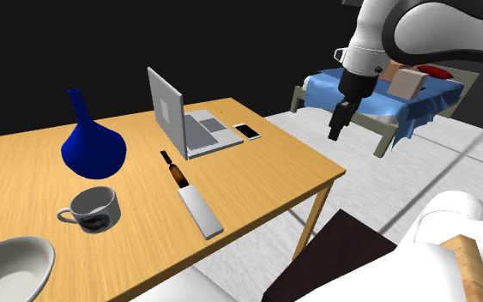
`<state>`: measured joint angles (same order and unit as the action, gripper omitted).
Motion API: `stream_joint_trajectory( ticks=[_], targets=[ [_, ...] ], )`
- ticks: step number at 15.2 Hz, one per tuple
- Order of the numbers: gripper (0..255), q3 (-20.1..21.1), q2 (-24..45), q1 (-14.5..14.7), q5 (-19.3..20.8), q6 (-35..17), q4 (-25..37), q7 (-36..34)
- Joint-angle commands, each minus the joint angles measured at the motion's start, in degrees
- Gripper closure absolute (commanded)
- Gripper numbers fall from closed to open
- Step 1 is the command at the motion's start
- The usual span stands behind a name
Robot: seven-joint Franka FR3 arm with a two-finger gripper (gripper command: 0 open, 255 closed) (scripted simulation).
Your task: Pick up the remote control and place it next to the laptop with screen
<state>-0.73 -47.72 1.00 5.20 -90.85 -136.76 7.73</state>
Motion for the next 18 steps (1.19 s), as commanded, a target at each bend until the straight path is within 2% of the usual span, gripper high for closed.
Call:
stream_joint_trajectory(
  ticks=[1, 10, 18],
  targets=[
    [0, 0.0, 0.0, 0.0, 0.0, 0.0, 0.0, 0.0],
    [0, 7.6, 10.5, 2.7, -6.1, -11.7, -2.2, -10.2],
    [0, 14.1, 24.0, 4.4, -9.0, -21.8, 0.9, -18.8]
  ],
)
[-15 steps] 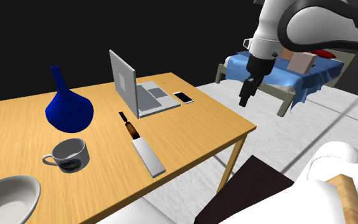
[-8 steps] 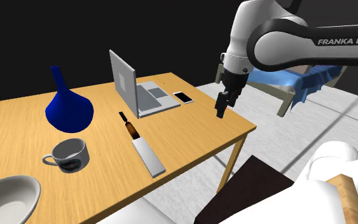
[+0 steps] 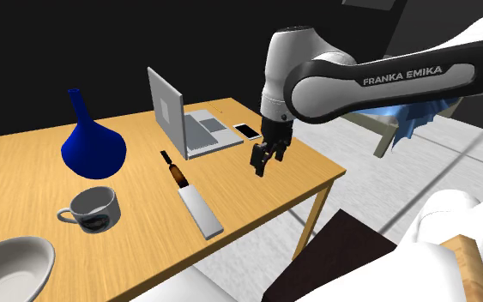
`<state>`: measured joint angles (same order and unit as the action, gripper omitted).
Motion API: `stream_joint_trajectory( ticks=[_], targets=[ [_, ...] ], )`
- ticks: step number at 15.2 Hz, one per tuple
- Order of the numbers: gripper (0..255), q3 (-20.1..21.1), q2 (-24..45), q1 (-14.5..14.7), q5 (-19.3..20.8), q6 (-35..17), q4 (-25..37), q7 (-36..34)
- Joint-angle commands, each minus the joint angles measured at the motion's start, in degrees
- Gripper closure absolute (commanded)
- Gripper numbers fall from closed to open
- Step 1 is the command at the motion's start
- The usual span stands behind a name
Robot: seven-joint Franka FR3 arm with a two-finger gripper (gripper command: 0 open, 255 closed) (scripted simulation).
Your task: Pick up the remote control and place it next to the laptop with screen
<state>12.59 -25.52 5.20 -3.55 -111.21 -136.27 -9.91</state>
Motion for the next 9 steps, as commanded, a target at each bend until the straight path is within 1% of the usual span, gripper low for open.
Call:
stream_joint_trajectory(
  ticks=[1, 5, 9],
  targets=[
    [0, 1.6, 3.7, 0.3, -0.3, -2.6, 1.1, -2.3],
    [0, 4.5, 11.6, 0.8, 0.0, -6.8, 4.7, -6.8],
    [0, 6.9, 20.0, 1.4, 1.6, -10.2, 9.5, -11.6]
  ],
)
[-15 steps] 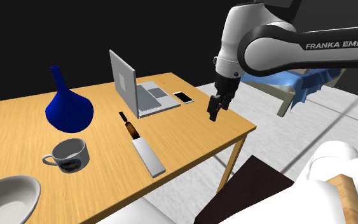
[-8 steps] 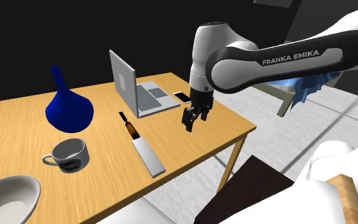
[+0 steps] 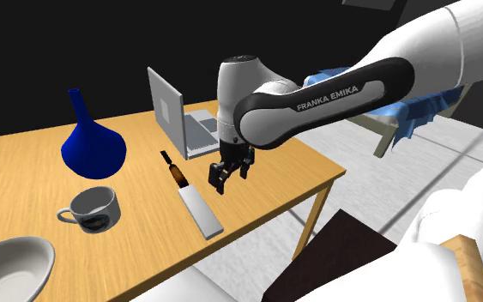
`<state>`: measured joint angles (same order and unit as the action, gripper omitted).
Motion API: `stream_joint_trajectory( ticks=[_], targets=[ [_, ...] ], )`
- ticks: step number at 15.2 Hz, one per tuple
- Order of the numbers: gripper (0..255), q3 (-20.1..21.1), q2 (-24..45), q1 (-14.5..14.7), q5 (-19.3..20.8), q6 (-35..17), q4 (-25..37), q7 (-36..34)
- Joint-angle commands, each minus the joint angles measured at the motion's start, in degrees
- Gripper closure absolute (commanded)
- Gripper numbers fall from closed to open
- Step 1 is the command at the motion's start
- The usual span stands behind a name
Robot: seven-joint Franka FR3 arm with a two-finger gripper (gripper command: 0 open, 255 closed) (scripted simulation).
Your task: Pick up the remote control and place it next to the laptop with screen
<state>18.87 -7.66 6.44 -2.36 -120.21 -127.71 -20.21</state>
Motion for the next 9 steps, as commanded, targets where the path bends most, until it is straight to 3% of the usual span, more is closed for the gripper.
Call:
stream_joint_trajectory(
  ticks=[1, 7, 9],
  targets=[
    [0, 1.1, 4.4, 0.4, 1.0, -1.9, 2.3, -2.5],
    [0, 2.8, 17.7, 2.8, 5.5, -4.7, 12.1, -9.9],
    [0, 2.7, 18.6, 3.0, 5.8, -5.5, 12.2, -10.3]
  ],
)
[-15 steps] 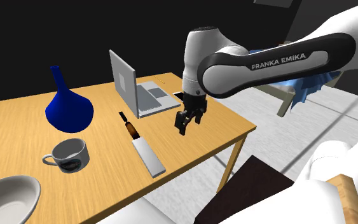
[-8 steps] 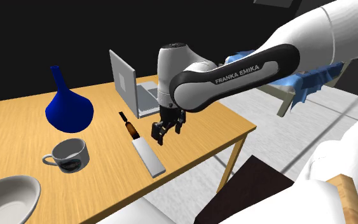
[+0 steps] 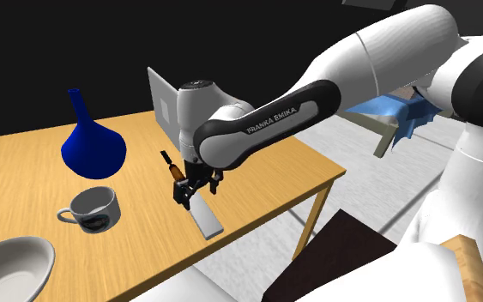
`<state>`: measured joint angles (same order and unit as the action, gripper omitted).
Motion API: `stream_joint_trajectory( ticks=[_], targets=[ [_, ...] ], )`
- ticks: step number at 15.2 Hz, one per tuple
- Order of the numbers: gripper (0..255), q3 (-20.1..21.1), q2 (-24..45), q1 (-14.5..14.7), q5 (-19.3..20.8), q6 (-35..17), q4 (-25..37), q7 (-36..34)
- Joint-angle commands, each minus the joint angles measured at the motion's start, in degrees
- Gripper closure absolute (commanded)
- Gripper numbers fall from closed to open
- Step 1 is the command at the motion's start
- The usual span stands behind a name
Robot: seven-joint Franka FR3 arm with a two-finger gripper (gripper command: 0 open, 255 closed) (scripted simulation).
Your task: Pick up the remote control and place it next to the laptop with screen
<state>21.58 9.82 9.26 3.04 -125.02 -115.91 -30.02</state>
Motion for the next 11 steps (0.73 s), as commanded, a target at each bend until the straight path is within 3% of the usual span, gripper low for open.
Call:
stream_joint_trajectory(
  ticks=[1, 6, 11],
  targets=[
    [0, -0.1, 1.5, 0.2, 0.6, -1.3, 0.1, -0.6],
    [0, -0.4, 3.9, 0.6, 1.9, -5.1, -1.5, -1.4],
    [0, -0.4, 3.9, 0.6, 1.9, -5.1, -1.5, -1.4]
  ],
)
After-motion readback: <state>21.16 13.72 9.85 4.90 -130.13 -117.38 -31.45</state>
